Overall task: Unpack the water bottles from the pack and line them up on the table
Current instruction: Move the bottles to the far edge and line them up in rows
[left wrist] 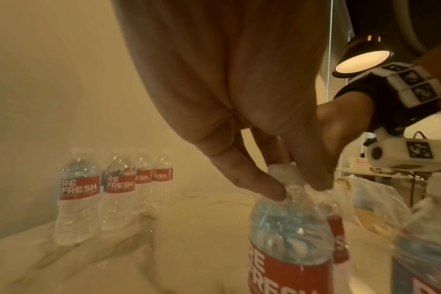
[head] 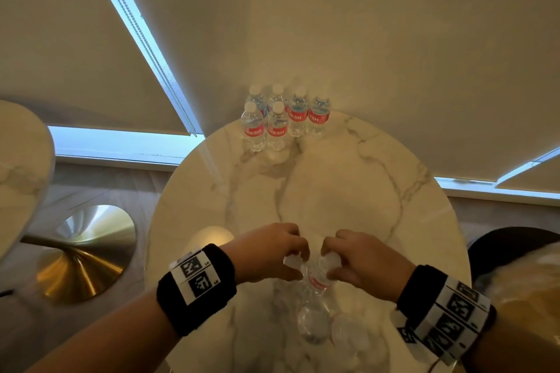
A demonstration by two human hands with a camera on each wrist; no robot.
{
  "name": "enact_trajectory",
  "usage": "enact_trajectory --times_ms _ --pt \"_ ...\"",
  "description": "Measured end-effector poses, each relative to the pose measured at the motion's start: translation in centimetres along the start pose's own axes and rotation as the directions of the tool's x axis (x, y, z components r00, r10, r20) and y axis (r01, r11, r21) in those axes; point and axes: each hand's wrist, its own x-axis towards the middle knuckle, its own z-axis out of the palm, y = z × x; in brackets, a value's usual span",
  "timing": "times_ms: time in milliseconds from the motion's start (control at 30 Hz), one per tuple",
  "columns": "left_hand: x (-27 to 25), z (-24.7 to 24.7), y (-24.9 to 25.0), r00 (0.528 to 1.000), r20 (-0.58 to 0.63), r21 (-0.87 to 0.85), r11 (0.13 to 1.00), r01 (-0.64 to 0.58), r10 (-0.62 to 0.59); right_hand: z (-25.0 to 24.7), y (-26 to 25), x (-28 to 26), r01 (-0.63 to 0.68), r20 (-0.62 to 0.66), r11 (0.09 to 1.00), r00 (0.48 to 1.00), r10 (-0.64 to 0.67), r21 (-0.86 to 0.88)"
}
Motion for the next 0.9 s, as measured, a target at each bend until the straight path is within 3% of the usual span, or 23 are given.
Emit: enact_trajectory --times_ms 133,467,666,900 --pt "1.6 -1.4 -0.9 0.999 -0.011 -0.001 0.999 0.032 -0.032 -2.5 1.4 1.8 -0.048 -0.026 0.998 0.998 0.049 0.035" --pt "12.8 -12.7 -6.7 0.932 -0.356 -0.003 0.998 0.068 -0.064 -13.4 7.1 13.3 -0.227 -0.231 0.973 0.949 0.213 -0.037" --pt "18.2 -16.3 -9.5 0.904 -0.41 0.023 0.989 0.144 -0.122 -17.0 8.3 19.1 -0.214 -0.252 0.973 0.95 0.187 -0.086" --pt "19.4 -17.0 -11.8 0.874 -0.449 0.028 0.975 0.22 -0.185 -17.4 9.0 21.9 -0.157 -0.245 0.972 0.963 0.112 -0.173"
